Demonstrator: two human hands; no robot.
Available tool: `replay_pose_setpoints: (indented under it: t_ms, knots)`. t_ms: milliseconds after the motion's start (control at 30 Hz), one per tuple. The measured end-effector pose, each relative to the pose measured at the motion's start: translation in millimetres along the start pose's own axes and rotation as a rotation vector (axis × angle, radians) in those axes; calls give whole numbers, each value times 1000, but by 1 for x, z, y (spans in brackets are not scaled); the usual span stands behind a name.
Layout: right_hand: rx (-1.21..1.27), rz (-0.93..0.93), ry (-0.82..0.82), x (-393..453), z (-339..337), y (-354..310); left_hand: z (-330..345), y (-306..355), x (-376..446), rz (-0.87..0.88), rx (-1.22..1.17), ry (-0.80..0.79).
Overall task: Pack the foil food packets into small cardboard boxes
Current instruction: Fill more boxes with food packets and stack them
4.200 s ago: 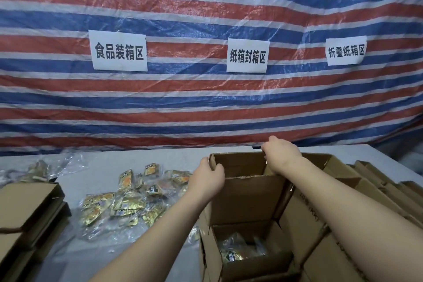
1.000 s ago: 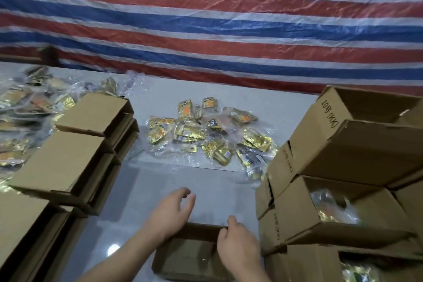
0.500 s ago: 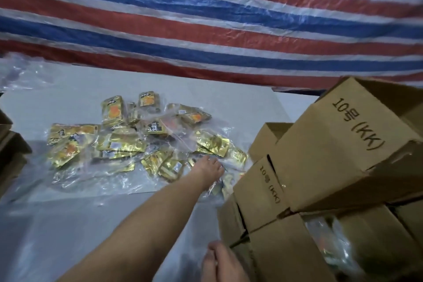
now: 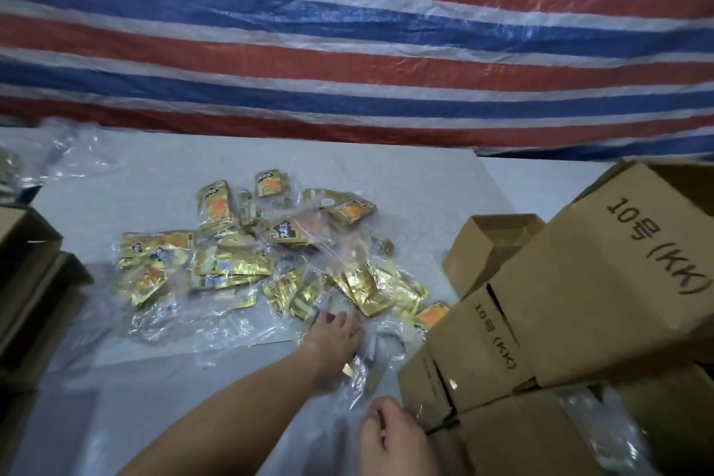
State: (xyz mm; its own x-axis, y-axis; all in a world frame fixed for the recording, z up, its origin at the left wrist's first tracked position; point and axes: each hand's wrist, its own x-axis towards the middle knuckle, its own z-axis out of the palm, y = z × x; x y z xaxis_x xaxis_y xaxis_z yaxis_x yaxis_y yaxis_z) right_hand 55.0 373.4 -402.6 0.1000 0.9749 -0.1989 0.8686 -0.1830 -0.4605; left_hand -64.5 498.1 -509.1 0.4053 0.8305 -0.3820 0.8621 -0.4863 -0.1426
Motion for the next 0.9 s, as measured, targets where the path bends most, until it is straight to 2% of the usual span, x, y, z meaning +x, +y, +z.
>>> replay_pose_setpoints:
  t_ms: [233,300,367,433,500,600,700,800,900]
  knots:
    - [-46,-20,-77,-5,-10,-5,33,-14,-64,-144,-211,-1]
    - [11,6,-98,-9,-17,-11,24,-22,-86,-272,-443,30]
    - [220,59,-88,-13,-26,-18,5,-27,-110,-375,-853,176]
    - [527,108,-94,-15,-38,-25,-27,-29,-134,-376,-1205,331]
    - [801,66,-231,-14,-53,-33,-66,-27,-161,-321,-1347,454]
    - [1053,-93,-450,-14,-73,-48,-126,-15,-203,-243,-1415,533]
    - [1304,-172,-543,-24,-85,-67,-166,5,-235,-170,-1259,568]
    - [1368,-159,-552,-43,-92,-74,-183,29,-256,-253,-1134,518]
    - [1433,-61,-563,-59,-105,-63,-186,42,-273,-123,-1139,402]
